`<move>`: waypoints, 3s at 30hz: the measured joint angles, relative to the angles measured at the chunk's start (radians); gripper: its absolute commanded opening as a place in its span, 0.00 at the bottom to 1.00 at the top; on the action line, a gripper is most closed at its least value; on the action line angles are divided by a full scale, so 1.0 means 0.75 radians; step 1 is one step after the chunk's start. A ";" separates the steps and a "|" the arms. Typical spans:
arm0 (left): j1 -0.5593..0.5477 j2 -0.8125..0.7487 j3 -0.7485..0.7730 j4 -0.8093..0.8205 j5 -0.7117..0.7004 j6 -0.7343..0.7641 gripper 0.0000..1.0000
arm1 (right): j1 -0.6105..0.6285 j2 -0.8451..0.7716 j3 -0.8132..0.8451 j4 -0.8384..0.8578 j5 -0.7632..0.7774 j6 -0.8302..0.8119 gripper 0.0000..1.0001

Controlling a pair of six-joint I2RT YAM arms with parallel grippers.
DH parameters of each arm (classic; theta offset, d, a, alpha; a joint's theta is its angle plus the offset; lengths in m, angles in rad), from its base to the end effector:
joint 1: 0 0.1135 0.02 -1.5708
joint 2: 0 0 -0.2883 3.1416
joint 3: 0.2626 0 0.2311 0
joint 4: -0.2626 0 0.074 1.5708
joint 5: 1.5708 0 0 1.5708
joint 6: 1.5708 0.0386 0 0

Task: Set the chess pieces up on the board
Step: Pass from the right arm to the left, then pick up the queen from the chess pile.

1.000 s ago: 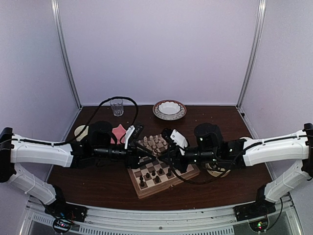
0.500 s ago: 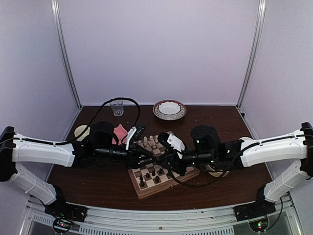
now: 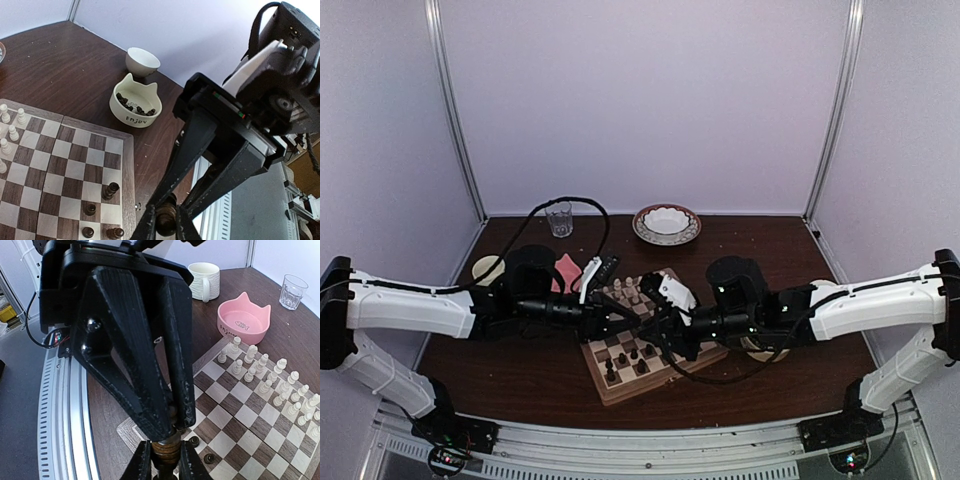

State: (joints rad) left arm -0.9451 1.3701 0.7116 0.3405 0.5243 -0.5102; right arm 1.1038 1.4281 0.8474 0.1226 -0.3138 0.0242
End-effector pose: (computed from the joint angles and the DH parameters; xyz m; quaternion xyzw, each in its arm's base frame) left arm 0.1470 -0.2365 0.2733 0.3172 0.7313 -0.5334 0.2832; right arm 0.1234 0.2713 0.2776 -0.5019 0.6771 0.3910 0.3699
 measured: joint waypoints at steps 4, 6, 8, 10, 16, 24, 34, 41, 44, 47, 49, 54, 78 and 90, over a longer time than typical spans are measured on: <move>0.000 0.000 0.001 -0.005 0.001 0.006 0.01 | 0.002 0.000 0.000 -0.001 0.001 0.000 0.16; 0.000 0.000 0.001 -0.006 0.001 0.004 0.00 | 0.002 0.000 0.000 -0.001 0.001 0.000 0.26; 0.000 0.000 0.001 -0.007 0.001 0.005 0.00 | 0.002 0.000 0.000 0.000 0.003 -0.006 0.37; 0.000 0.000 0.002 -0.007 0.001 0.005 0.00 | 0.002 -0.001 0.000 0.002 0.011 -0.008 0.47; 0.000 -0.001 0.002 -0.009 -0.006 0.005 0.00 | 0.002 -0.015 -0.002 0.008 0.031 -0.006 0.65; 0.002 -0.026 0.002 -0.027 -0.033 0.005 0.00 | 0.003 -0.095 -0.066 0.074 0.028 -0.008 0.75; 0.032 -0.106 -0.017 0.039 -0.033 -0.053 0.00 | 0.003 -0.247 -0.191 0.289 0.030 0.138 0.74; 0.050 -0.201 -0.128 0.246 -0.026 -0.128 0.00 | -0.058 -0.236 -0.196 0.420 -0.055 0.341 0.70; 0.050 -0.219 -0.138 0.294 -0.025 -0.148 0.00 | -0.079 -0.197 -0.196 0.449 -0.105 0.394 0.65; 0.051 -0.223 -0.150 0.362 -0.024 -0.172 0.00 | -0.093 -0.170 -0.197 0.485 -0.152 0.431 0.55; 0.051 -0.223 -0.165 0.405 -0.022 -0.192 0.00 | -0.099 -0.165 -0.199 0.522 -0.185 0.460 0.49; 0.051 -0.212 -0.184 0.491 -0.008 -0.230 0.00 | -0.104 -0.165 -0.211 0.609 -0.248 0.499 0.43; 0.054 -0.196 -0.224 0.645 0.015 -0.280 0.00 | -0.122 -0.112 -0.215 0.682 -0.317 0.562 0.36; 0.057 -0.196 -0.233 0.669 0.013 -0.288 0.00 | -0.129 -0.103 -0.224 0.717 -0.331 0.576 0.04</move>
State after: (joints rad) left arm -0.9024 1.2228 0.5365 0.8425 0.5343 -0.7261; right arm 1.0073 1.3506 0.6796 0.6605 -0.5617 0.4564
